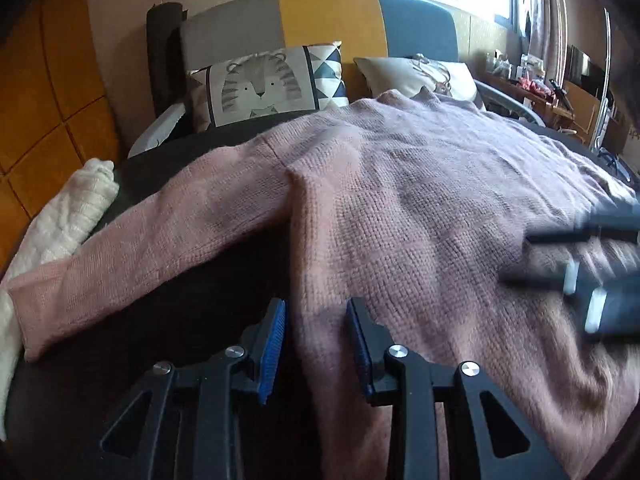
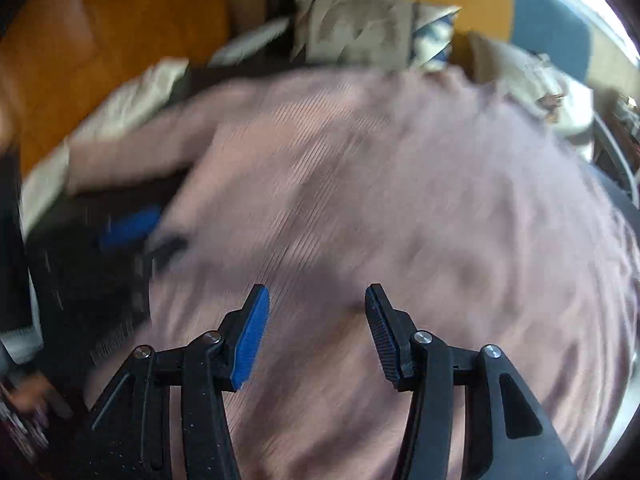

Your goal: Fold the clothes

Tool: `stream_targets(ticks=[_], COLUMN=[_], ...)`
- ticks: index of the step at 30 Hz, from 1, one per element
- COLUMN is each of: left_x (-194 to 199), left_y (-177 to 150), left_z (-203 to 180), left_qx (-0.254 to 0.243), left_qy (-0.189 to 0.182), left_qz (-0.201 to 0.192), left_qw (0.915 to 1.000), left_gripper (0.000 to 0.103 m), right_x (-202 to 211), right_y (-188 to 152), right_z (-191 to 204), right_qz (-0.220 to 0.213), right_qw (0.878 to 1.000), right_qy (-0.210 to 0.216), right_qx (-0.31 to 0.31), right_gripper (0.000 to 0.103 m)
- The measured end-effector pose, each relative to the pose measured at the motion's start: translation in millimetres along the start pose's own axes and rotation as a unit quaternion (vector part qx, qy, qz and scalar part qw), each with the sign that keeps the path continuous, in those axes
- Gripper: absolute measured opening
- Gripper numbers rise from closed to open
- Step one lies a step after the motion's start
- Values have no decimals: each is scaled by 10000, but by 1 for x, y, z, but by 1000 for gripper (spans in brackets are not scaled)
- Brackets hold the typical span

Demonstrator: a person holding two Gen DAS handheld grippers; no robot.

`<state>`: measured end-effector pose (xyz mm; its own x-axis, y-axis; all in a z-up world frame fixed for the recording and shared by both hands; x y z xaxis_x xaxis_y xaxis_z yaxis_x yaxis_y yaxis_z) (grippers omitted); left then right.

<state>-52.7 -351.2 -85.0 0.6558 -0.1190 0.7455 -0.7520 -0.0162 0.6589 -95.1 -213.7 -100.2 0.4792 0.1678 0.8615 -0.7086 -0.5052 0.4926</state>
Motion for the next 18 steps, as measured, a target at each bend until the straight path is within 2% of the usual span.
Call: stream_targets(ticks=[3, 5, 9, 10, 13, 15, 18], left_x=[1, 0, 3, 5, 13, 18, 30], left_y=[-3, -3, -6, -7, -15, -21, -23], left_z=[11, 14, 13, 13, 7, 3, 7], left_qx=[254, 425, 565, 642, 967, 1095, 1209], left_qy=[-160, -286, -308, -318, -466, -583, -720], left_qz=[-75, -154, -175, -179, -318, -441, -603], left_qw=[9995, 9986, 9978, 9973, 9937, 9913, 9882], left_gripper=[37, 38, 37, 37, 37, 37, 35], right_x=[23, 41, 61, 65, 78, 76, 53], right_y=[-43, -73, -96, -93, -58, -23, 23], right_z=[20, 30, 43, 42, 26, 17, 18], right_qz=[-208, -197, -149, -165, -461, -676, -654], right_qw=[9981, 9979, 9953, 9954, 9977, 9976, 9977], right_qy=[-227, -128, -1, 62, 242, -10, -152], right_qx=[534, 606, 960, 940, 425, 139, -79], right_gripper=[51, 52, 52, 52, 52, 52, 52])
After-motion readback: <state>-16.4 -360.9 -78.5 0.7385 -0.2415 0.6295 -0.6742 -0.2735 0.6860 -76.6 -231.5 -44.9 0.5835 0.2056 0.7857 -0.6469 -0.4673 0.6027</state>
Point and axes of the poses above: each gripper's, at about its wrist camera, not at the fingertips, and x roughly against the way its jaws point, z to its left, y to its top, the point moved 8 cm from there along -x, roughly the way its jaws point, and after that the axes turned 12 degrees about -y, right-handed, at the moved point
